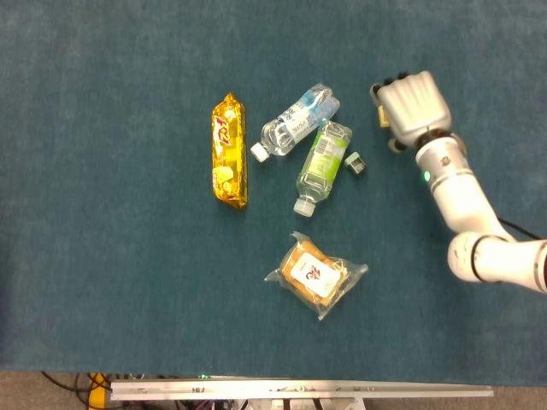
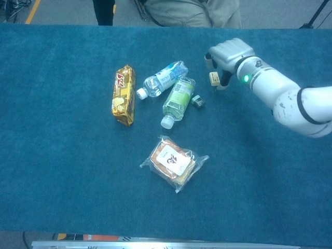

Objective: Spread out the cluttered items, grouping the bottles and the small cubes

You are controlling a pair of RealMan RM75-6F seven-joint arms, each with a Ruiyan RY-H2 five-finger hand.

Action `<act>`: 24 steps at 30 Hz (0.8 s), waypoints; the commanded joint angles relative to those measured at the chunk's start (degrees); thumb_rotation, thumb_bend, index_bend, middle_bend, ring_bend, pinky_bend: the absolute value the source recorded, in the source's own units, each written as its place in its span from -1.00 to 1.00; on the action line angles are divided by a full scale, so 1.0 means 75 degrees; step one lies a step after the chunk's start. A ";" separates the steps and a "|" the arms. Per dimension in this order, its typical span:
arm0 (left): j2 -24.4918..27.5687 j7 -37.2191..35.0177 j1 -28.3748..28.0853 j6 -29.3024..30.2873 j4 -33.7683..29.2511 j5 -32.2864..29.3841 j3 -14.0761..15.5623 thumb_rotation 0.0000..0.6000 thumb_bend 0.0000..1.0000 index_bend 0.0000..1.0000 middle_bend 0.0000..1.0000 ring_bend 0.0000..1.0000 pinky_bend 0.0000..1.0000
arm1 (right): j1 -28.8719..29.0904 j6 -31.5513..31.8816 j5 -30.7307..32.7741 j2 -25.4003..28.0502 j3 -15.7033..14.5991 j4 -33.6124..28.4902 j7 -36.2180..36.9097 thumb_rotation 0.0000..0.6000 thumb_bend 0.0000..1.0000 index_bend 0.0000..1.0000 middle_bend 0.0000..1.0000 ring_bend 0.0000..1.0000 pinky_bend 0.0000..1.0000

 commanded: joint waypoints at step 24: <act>0.0058 -0.0192 0.0147 0.0177 0.0070 0.0019 0.0018 1.00 -0.21 -0.58 -0.57 -0.63 -0.55 | -0.0074 0.0325 -0.0226 0.0375 -0.0468 -0.1524 -0.0041 1.00 -0.77 -0.15 -0.22 -0.38 -0.05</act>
